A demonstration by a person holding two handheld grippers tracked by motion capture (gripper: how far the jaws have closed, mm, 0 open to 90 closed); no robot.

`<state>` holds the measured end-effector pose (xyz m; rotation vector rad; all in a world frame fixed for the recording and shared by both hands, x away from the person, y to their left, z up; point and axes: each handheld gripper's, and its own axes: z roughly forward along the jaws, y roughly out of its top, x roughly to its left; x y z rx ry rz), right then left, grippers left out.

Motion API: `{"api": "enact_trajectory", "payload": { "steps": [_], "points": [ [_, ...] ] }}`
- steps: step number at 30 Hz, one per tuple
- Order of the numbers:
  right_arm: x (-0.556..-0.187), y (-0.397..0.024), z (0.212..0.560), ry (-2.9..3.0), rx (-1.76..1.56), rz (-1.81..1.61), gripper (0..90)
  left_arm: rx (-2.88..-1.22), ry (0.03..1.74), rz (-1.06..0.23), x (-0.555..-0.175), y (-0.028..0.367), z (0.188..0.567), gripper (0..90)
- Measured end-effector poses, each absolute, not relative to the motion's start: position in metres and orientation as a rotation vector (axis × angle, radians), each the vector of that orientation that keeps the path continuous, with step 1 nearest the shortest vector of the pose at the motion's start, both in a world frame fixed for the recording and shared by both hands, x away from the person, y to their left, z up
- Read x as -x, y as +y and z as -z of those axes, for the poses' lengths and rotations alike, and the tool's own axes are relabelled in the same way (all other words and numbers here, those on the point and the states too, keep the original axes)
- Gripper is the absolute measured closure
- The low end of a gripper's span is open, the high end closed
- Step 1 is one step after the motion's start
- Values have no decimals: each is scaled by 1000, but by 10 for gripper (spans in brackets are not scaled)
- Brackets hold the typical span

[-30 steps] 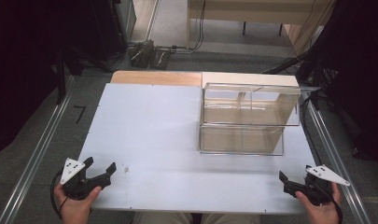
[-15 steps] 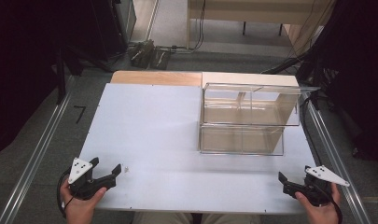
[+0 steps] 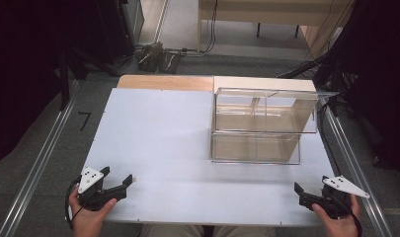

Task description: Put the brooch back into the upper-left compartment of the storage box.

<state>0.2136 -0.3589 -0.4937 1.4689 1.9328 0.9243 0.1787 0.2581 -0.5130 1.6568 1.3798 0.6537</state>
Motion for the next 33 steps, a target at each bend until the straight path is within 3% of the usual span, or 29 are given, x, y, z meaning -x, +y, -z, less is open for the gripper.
{"api": "enact_trajectory", "payload": {
  "steps": [13, 33],
  "points": [
    [-214, -359, 494, 1934, -1470, -923, 0, -1733, 1329, -616, -183, 249, 517, 214],
    [-214, -358, 494, 1931, -1472, -926, 12, -1838, 1301, -582, -191, 242, 519, 464]
  ]
}}
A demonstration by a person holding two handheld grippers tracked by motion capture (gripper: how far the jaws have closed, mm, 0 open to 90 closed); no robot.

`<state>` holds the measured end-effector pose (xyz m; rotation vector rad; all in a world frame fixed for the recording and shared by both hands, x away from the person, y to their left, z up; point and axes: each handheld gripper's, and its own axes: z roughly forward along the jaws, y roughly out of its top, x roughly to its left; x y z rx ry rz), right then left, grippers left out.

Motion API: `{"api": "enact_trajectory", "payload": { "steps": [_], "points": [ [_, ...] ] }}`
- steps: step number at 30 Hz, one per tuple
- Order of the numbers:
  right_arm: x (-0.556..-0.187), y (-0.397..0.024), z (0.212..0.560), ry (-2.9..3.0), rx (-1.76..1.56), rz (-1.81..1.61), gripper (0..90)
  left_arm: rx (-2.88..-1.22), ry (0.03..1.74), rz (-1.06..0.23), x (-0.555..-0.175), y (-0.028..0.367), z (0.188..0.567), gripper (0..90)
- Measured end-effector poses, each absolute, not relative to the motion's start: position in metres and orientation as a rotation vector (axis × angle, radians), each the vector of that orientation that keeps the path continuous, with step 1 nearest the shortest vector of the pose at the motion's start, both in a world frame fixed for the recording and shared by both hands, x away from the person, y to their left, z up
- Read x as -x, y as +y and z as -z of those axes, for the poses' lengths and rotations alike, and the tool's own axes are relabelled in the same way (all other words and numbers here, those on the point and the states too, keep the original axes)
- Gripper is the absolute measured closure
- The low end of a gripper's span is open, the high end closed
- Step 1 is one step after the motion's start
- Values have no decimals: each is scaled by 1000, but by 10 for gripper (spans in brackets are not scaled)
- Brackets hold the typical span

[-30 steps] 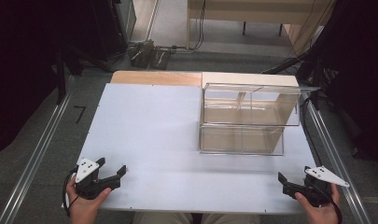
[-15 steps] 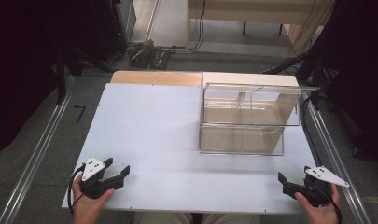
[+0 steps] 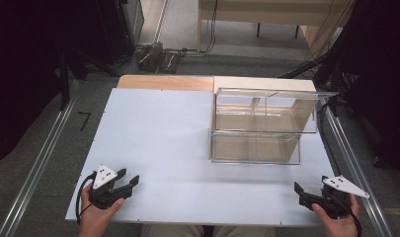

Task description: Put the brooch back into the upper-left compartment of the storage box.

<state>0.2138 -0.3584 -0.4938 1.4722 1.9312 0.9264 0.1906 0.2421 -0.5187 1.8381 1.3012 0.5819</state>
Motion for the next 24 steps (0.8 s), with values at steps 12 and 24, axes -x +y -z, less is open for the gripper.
{"api": "enact_trajectory", "payload": {
  "steps": [12, 24],
  "points": [
    [-214, -358, 494, 1932, -1468, -929, 13, -1873, 1300, -539, -195, 241, 520, 564],
    [-215, -357, 494, 1935, -1464, -929, 16, -1872, 1307, -520, -197, 242, 520, 736]
  ]
}}
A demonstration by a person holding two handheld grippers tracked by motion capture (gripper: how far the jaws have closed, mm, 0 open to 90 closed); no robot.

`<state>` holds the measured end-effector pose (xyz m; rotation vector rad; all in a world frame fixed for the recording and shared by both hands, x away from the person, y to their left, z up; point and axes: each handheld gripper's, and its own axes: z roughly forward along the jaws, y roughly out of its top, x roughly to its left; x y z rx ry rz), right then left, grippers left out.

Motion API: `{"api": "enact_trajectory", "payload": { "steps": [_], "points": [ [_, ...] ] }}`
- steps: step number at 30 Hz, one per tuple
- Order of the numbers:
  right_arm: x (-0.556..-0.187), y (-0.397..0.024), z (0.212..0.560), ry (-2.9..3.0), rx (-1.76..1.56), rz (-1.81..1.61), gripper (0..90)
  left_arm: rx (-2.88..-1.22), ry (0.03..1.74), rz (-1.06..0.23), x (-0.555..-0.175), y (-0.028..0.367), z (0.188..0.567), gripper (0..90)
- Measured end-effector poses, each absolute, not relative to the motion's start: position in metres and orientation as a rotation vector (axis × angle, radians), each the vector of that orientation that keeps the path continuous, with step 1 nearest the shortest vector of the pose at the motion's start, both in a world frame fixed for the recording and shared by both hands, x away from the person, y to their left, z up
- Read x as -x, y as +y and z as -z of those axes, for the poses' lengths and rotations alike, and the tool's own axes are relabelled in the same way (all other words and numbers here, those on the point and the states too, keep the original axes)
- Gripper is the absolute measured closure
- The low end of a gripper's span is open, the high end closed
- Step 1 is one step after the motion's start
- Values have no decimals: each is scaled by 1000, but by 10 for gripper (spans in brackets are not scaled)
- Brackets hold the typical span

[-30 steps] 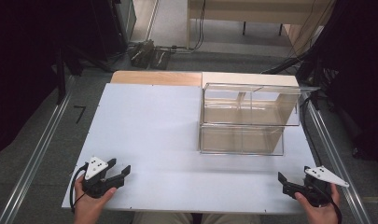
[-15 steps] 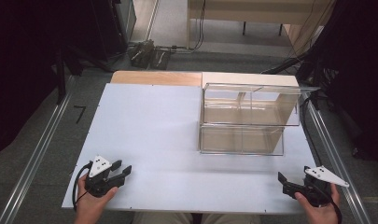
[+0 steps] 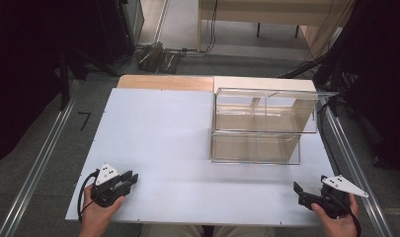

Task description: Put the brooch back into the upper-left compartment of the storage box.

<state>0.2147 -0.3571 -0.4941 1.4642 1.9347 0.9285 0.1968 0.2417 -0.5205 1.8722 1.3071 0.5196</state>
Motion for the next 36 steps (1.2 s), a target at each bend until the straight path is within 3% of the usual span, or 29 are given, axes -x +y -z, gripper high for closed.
{"api": "enact_trajectory", "payload": {
  "steps": [14, 36],
  "points": [
    [-214, -358, 494, 1932, -1467, -931, 18, -1799, 1323, -479, -196, 250, 519, 900],
    [-213, -359, 493, 1927, -1466, -929, 19, -1747, 1305, -497, -190, 252, 513, 900]
  ]
}}
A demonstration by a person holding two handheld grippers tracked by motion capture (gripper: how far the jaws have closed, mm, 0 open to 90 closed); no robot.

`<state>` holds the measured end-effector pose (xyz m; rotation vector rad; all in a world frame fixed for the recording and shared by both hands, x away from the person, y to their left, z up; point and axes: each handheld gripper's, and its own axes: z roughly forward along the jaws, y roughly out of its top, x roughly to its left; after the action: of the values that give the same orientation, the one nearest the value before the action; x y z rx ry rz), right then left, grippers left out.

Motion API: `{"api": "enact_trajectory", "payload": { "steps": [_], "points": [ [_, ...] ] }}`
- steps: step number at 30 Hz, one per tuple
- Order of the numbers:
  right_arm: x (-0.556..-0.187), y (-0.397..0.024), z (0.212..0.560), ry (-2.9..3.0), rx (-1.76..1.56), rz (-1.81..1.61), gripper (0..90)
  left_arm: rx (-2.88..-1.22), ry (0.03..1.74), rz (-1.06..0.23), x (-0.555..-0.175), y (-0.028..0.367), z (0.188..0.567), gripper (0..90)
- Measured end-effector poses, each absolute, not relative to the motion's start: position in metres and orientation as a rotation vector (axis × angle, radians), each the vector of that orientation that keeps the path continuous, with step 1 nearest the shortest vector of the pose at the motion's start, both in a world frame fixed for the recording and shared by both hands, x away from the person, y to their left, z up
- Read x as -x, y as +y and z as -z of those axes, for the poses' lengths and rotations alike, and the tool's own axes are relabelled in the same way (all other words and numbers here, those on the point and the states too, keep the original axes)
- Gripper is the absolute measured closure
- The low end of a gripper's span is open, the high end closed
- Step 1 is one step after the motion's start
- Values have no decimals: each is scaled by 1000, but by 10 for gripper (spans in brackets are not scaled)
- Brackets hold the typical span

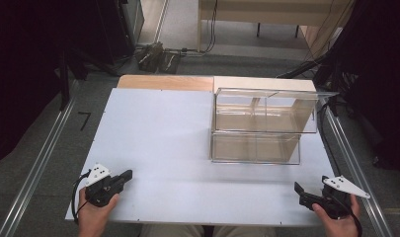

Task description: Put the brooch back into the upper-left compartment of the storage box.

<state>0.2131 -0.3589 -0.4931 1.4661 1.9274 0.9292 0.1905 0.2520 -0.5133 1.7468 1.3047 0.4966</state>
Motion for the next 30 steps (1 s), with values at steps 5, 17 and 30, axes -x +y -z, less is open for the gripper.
{"api": "enact_trajectory", "payload": {
  "steps": [5, 17, 30],
  "points": [
    [-213, -359, 493, 1924, -1469, -933, 19, -1738, 1288, -504, -187, 251, 510, 900],
    [-212, -359, 492, 1923, -1460, -930, 19, -1694, 1245, -506, -181, 245, 498, 900],
    [-212, -358, 492, 1922, -1466, -924, 19, -1691, 1208, -526, -177, 236, 487, 900]
  ]
}}
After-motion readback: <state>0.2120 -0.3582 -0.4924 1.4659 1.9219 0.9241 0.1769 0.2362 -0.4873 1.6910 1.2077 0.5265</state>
